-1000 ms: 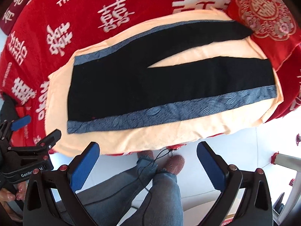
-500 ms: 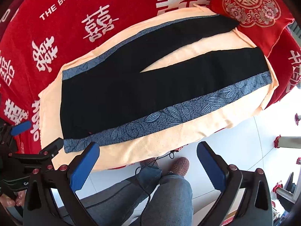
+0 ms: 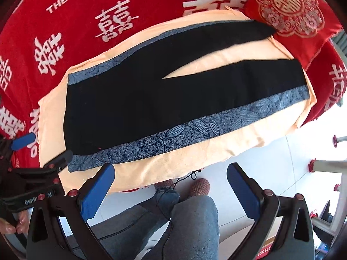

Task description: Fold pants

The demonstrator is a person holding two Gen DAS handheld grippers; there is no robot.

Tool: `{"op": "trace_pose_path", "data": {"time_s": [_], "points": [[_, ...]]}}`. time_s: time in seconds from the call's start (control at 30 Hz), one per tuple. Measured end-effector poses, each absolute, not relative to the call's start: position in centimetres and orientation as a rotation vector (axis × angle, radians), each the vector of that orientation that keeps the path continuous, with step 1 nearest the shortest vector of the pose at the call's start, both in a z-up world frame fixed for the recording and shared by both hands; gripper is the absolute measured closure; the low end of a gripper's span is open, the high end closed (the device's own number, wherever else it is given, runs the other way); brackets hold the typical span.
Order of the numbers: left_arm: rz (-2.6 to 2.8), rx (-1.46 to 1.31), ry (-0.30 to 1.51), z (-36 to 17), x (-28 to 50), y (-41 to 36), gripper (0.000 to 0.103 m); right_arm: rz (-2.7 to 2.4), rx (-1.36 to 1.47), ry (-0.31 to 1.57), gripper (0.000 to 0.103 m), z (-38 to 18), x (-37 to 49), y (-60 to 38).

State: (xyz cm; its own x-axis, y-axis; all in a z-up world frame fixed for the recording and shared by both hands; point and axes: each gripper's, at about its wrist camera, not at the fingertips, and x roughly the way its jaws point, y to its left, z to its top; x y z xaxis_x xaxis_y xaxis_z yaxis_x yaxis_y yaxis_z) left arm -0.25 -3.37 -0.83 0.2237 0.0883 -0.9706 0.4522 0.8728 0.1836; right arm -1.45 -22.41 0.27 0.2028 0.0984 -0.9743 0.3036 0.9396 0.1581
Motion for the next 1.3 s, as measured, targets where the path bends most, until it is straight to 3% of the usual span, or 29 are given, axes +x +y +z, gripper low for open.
{"op": "trace_pose_path", "data": {"time_s": [0.83,1.3], "points": [[0.006,0.209,1.387,-0.6,-1.9,-6.0,0.0,0.126,0.079,1.437,0.0,1.1,2.3,-27.1],[0.029,0.157,1.441,-3.8,-2.4,-5.7,0.0,0.17,0.066,1.486,0.0,-2.8,3.1,-26.5]]}}
